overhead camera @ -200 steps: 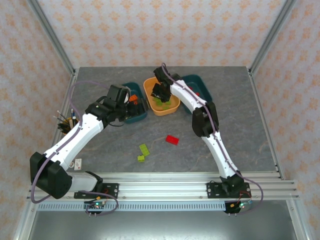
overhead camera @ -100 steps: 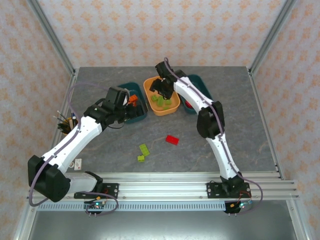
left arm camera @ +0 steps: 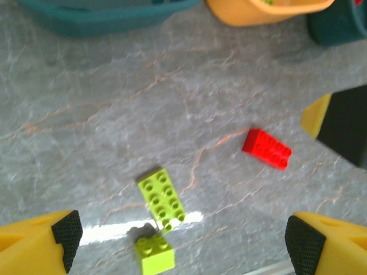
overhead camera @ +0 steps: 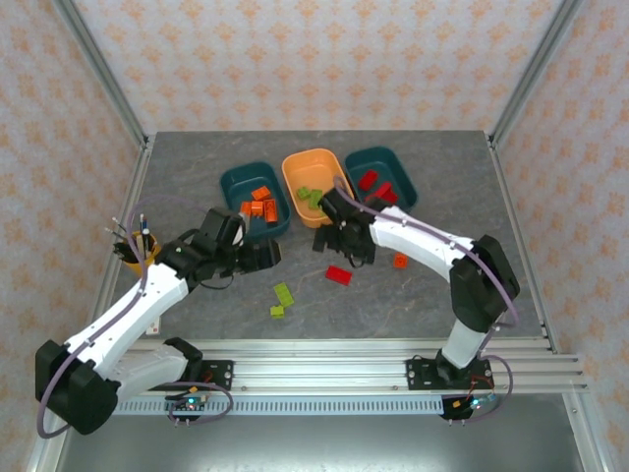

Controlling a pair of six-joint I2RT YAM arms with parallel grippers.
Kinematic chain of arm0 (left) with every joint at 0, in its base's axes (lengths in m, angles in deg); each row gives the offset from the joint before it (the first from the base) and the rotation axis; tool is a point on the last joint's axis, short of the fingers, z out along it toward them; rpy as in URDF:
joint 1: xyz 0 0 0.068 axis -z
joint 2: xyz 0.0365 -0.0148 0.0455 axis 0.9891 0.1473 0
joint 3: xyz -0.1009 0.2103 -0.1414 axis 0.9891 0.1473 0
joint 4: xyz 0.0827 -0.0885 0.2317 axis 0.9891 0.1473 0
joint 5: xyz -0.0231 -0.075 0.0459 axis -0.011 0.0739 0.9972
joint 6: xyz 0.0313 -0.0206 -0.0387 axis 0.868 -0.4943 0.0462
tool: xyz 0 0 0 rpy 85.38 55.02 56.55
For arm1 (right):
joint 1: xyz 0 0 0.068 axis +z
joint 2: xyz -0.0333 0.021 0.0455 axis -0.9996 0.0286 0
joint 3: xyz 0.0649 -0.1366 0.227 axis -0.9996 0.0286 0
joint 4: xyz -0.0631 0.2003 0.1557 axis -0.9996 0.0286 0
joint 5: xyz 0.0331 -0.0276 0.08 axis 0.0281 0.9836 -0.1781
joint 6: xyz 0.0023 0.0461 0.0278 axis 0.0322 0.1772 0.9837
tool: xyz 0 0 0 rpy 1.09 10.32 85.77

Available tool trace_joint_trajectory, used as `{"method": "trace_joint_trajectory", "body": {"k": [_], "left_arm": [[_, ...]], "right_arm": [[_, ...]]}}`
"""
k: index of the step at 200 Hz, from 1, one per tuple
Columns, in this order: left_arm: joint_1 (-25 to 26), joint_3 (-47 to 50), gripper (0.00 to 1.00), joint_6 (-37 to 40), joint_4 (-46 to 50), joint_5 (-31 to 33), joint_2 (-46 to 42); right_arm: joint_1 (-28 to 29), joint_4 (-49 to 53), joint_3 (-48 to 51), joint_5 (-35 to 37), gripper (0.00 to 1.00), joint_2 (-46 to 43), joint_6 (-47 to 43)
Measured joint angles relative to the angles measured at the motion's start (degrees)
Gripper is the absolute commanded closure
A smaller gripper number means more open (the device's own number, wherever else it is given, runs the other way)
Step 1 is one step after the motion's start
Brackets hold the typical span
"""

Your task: Sort the legos into containers by color

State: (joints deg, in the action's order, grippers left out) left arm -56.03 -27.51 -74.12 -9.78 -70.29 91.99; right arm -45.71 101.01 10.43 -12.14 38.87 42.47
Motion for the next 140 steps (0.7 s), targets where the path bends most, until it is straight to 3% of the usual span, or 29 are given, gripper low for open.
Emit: {"method": "trace_joint_trajectory", "body": {"k": [81, 140], "left_arm": [[0.0, 4.4, 0.06, 0.2, 2.2, -2.0, -4.0], [0.0, 4.4, 0.06, 0.2, 2.2, -2.1, -4.8]], "right_arm": [[1.1, -5.2, 3.8, -3.0, 0.00, 3.7, 7.5], [1.1, -5.5, 3.2, -2.7, 0.20, 9.0, 10.3]]}}
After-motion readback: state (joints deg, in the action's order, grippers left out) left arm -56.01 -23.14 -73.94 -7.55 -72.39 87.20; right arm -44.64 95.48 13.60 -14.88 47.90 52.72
